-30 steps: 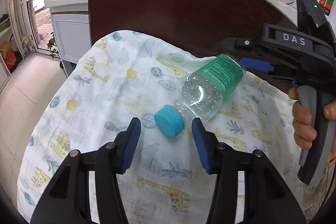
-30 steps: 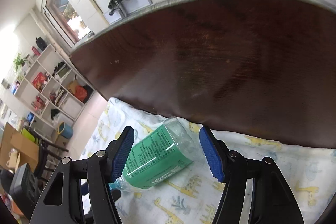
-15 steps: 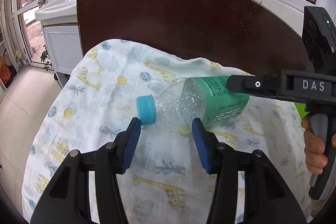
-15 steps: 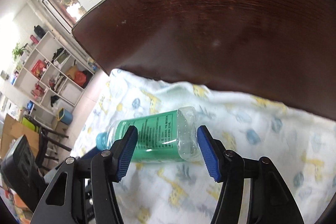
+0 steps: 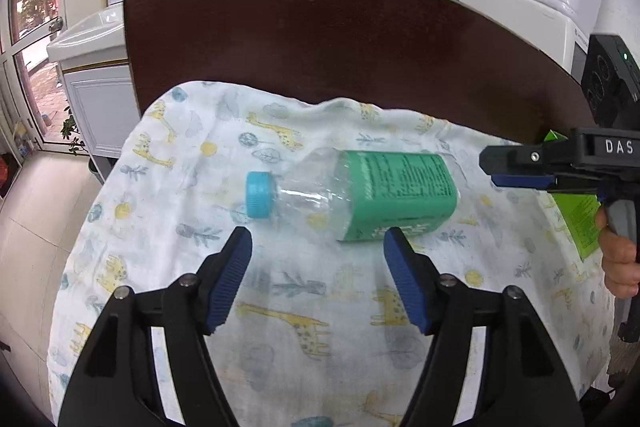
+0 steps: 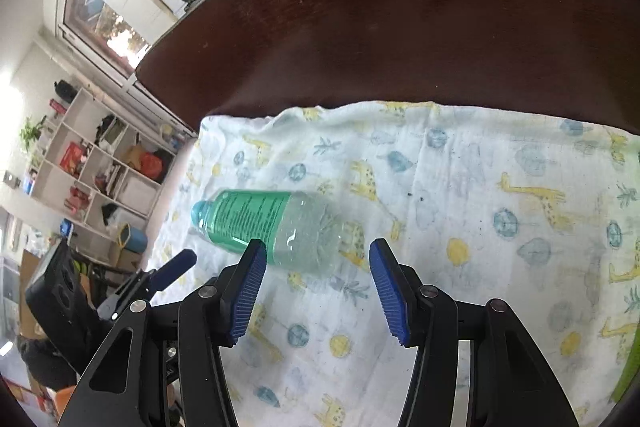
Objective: Organize rigid objects
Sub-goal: 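Move the right gripper to the green-labelled bottle and grasp its body, then carry the bottle into the green box and open the right gripper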
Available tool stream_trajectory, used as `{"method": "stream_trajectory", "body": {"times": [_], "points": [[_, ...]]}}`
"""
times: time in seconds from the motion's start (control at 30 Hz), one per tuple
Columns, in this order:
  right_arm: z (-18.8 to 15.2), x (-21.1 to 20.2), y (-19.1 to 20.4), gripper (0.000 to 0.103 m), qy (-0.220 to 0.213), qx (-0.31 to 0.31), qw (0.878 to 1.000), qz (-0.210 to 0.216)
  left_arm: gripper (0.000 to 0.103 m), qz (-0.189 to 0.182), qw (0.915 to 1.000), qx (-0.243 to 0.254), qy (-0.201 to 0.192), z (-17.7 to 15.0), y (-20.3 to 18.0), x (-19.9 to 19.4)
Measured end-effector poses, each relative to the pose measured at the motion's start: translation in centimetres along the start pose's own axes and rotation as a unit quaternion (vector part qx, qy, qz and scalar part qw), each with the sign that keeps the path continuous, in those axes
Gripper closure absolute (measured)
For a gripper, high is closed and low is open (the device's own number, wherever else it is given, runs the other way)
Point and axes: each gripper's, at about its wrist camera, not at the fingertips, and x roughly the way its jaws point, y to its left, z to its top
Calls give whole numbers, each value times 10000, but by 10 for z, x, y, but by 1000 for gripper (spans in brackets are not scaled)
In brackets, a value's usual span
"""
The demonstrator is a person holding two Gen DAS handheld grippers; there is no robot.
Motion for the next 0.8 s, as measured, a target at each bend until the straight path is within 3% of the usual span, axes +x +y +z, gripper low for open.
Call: {"method": "stream_trajectory", "body": {"times": [0.07,0.23,0.37,0.6,0.8], "points": [[2,2,5,41,-5,33,10000,56,20,-12,9998,-169,-103,4,14,-3],[1,21,23,39,125,16,9998,176,20,-326,9993,-168,0,18,22,11],[5,35,28,39,223,149,9994,202,18,-669,9970,259,307,18,8,31],[11,61,31,39,535,248,9982,83,14,-407,9968,512,465,20,-1,55],[12,59,36,39,427,74,9991,-16,14,-323,9969,625,345,23,-10,48]]}}
